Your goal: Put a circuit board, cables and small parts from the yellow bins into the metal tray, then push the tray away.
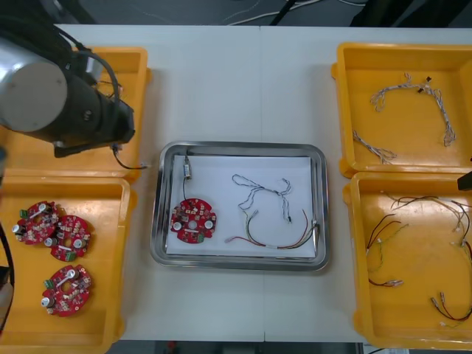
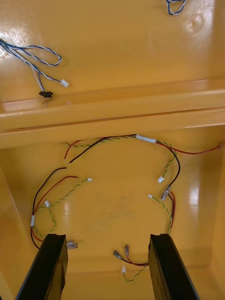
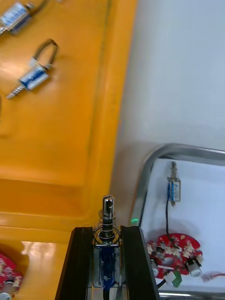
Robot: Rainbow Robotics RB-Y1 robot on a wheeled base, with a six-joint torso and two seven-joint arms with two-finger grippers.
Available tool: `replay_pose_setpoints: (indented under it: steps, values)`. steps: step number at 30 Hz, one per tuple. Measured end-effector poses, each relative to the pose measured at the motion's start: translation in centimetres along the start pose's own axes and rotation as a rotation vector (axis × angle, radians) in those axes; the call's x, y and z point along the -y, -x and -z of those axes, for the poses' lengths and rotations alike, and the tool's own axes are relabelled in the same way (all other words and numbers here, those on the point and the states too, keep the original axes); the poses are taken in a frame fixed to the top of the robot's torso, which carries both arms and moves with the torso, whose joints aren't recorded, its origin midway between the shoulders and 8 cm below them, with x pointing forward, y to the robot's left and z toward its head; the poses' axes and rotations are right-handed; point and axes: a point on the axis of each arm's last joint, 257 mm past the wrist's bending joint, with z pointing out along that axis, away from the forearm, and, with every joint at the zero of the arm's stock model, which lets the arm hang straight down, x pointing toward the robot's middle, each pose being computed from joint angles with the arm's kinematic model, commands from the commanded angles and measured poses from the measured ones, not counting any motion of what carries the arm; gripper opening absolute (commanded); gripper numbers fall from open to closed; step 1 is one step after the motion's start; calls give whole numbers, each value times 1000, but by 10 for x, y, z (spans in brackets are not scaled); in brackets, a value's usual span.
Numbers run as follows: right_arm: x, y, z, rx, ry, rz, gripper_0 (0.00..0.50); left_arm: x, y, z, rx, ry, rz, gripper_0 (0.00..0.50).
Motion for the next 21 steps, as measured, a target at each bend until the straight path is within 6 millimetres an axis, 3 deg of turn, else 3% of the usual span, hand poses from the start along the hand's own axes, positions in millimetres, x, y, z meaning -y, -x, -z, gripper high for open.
replay_pose_setpoints:
  steps: [11, 21]
  values:
    - [-2, -1, 0, -3, 8, 4, 500, 80, -48, -32, -117, -55, -98, 0]
    - [-3, -1, 2, -1, 18, 2, 500, 107, -82, -64, -216, 16, -164, 0]
